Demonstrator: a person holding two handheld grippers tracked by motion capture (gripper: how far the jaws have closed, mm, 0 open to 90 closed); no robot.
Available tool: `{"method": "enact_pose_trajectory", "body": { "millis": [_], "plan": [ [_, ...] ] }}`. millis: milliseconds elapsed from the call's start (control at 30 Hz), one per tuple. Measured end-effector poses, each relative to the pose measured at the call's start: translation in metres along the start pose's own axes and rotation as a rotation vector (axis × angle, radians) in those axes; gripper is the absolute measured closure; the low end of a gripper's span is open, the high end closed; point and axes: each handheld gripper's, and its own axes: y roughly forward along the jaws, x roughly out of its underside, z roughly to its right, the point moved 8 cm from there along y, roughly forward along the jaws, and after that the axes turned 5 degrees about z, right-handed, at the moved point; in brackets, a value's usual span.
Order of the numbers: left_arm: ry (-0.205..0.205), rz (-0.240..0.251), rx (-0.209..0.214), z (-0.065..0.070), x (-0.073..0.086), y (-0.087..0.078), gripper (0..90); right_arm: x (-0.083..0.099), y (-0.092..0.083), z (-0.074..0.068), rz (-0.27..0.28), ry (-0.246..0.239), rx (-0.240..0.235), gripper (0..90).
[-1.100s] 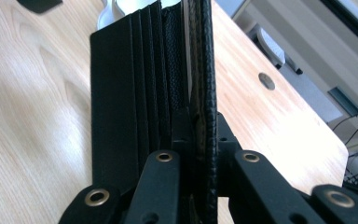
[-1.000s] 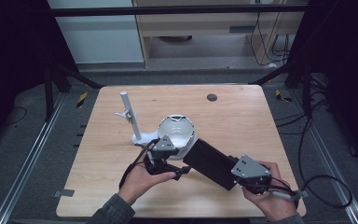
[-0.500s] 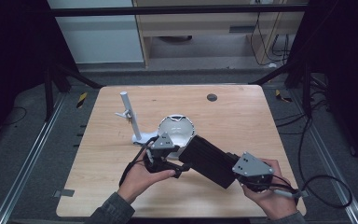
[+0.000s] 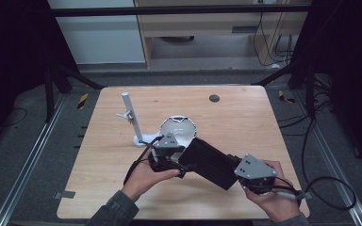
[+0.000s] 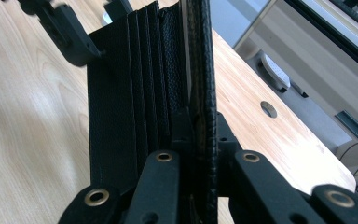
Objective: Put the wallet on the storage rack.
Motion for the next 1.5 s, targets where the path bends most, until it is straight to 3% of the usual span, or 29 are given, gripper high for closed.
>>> {"method": "enact_pose_trajectory", "body": {
  "millis": [200,400,433,533,567,733,767,867,1067,1267,1400,1433,1500],
  "plan": [
    [-0.019,0.003,0.016,-0.002,-0.001,0.006,18.4,-0.004,0.000,-0.002,0.012,-0.005,-0.008,84.2],
    [-0.025,-0.007,0.057,0.000,-0.002,0.013,27.4,-0.006,0.002,-0.004,0.020,-0.009,-0.018,84.2],
    [-0.044,0.007,0.089,0.002,-0.004,0.014,31.9,-0.006,0.002,-0.005,0.022,-0.011,-0.021,84.2],
    [-0.053,0.026,0.101,0.004,-0.007,0.014,40.4,-0.006,0.002,-0.005,0.026,-0.013,-0.021,84.2],
    [-0.043,0.017,0.106,0.006,-0.006,0.013,53.4,-0.006,0.002,-0.005,0.026,-0.013,-0.021,84.2],
    [-0.036,0.009,0.113,0.012,-0.008,0.009,63.3,-0.001,0.003,-0.003,0.027,-0.007,-0.021,84.0],
    [-0.034,0.013,0.118,0.015,-0.010,0.006,69.4,0.001,0.004,-0.003,0.026,0.000,-0.021,83.8],
    [-0.033,0.013,0.117,0.016,-0.012,0.003,77.6,0.002,0.005,-0.003,0.021,-0.002,-0.019,83.4],
    [-0.014,0.002,0.072,0.016,-0.016,-0.005,79.2,0.008,0.010,-0.008,0.021,0.004,-0.015,82.6],
    [-0.007,0.003,0.055,0.015,-0.023,-0.010,79.6,0.011,0.014,-0.009,0.027,0.017,-0.018,76.5],
    [0.007,0.009,0.025,0.011,-0.034,-0.013,79.6,0.011,0.016,-0.010,0.046,0.042,-0.023,65.8],
    [0.008,0.010,0.021,0.010,-0.036,-0.014,79.7,0.012,0.018,-0.012,0.043,0.056,-0.031,58.2],
    [0.011,0.013,0.005,0.008,-0.042,-0.015,79.6,0.013,0.019,-0.014,0.039,0.061,-0.036,56.4]
  ]
}}
